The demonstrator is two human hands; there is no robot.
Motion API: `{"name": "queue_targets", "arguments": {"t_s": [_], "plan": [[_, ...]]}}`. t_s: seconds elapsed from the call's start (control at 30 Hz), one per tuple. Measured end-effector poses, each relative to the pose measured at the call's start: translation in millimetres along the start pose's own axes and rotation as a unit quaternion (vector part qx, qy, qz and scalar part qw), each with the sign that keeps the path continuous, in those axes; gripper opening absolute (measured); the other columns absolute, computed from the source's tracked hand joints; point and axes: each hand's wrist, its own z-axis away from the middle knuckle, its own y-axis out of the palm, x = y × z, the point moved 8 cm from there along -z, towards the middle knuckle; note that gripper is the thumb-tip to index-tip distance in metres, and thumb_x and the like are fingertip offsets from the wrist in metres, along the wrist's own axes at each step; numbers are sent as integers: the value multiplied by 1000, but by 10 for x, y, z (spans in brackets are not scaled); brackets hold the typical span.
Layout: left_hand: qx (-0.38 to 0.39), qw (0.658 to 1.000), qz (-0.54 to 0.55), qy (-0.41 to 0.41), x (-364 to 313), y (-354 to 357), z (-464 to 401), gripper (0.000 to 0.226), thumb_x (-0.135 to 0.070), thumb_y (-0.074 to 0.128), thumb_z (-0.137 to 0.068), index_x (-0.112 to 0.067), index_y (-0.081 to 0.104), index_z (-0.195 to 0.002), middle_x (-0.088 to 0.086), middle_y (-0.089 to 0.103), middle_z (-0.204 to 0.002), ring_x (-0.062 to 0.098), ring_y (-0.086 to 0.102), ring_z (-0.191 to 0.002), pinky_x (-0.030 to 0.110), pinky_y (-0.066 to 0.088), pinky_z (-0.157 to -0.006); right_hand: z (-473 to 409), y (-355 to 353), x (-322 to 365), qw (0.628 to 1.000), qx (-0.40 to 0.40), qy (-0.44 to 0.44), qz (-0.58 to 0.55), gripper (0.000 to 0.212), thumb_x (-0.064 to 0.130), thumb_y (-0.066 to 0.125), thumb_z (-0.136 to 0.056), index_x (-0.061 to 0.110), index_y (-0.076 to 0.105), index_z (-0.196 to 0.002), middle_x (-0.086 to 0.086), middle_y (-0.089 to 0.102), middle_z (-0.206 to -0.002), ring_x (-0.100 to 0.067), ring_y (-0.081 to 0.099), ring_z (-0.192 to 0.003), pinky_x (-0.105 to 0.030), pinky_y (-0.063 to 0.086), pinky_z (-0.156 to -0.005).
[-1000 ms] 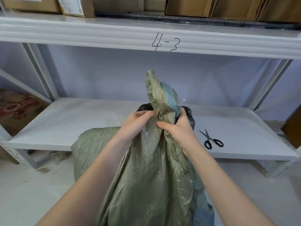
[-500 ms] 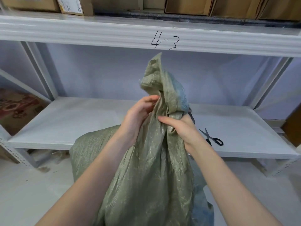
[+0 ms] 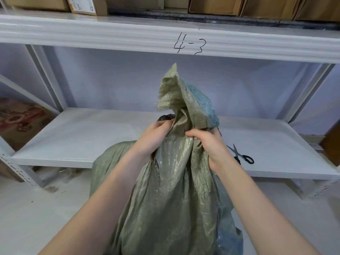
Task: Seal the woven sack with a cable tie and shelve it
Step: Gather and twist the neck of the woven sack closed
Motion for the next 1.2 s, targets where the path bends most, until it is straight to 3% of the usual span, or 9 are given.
{"name": "queue_targets", "arguments": {"t_s": [0.13, 0.33, 0.47, 0.53, 0.6, 0.7, 0.87, 1.1, 1.2], "plan": [[-40, 990, 119, 57, -90, -46, -5, 26, 1, 46, -91, -18, 61, -85, 5, 66, -84, 19, 63, -77, 36, 53, -79, -18, 49, -41, 1000, 27, 8, 11, 35, 12, 73, -77, 19, 58, -108, 2, 69, -104, -16, 65, -101, -38, 49, -95], [-25, 962, 261, 77, -127, -1, 3, 35, 11, 39, -83, -15, 62, -86, 12, 65, -87, 28, 61, -80, 40, 50, -76, -25, 210, -135, 993, 113, 23, 26, 67, 43, 78, -62, 22, 58, -122, 5, 68, -117, -12, 63, -110, -36, 45, -103], [47, 941, 333, 36, -122, 164, 47, 34, -3, 32, -88, -8, 63, -100, 13, 71, -91, 29, 66, -88, 38, 55, -80, -16, 273, -136, 995, 102, 12, -22, 36, 24, 78, -68, 21, 68, -102, 4, 75, -100, -13, 69, -98, -30, 53, -90], [16, 967, 244, 64, -169, 133, 60, 32, -11, 36, -92, -16, 67, -93, -1, 74, -89, 17, 68, -93, 27, 55, -83, -42, 216, -104, 998, 45, -12, -29, 23, 3, 74, -74, 17, 70, -92, 3, 75, -85, -15, 71, -85, -29, 57, -78], [-96, 982, 107, 121, -229, -68, 97, 30, -12, 40, -93, -26, 63, -80, -18, 68, -77, -3, 64, -79, 7, 49, -67, -62, 158, -107, 1000, 2, -14, -14, 25, -6, 68, -75, 12, 69, -91, -1, 73, -82, -20, 71, -82, -31, 57, -76], [-232, 953, -93, 174, -198, -398, 107, 18, -29, 43, -85, -15, 55, -85, 2, 63, -90, 21, 57, -96, 27, 45, -79, -88, 119, -121, 1000, -19, -8, -5, 24, -9, 64, -76, 12, 67, -86, -4, 70, -82, -23, 67, -82, -36, 54, -81], [-204, 915, -338, -85, 467, -779, -74, 72, -68, 31, -86, -20, 33, -141, 15, 38, -146, 34, 26, -139, 56, 13, -110, -101, 167, -93, 1000, -19, -12, -1, 26, -8, 59, -79, 18, 60, -83, 2, 66, -82, -14, 63, -79, -29, 51, -77], [-164, 958, -147, -184, 940, -1270, -75, 95, -81, 22, -76, -18, 24, -147, 8, 30, -154, 29, 27, -141, 47, 18, -116, -122, 208, -36, 999, -31, -11, -9, 25, -9, 53, -81, 16, 54, -76, -1, 60, -74, -15, 59, -71, -29, 48, -71], [-109, 966, -107, -209, 1111, -1270, -94, 109, -96, 24, -60, -23, 41, -139, 1, 42, -147, 25, 39, -134, 40, 23, -113, -134, 257, -25, 999, -28, -16, -3, 27, -9, 53, -81, 17, 54, -77, -1, 60, -76, -15, 59, -75, -30, 49, -74]]}}
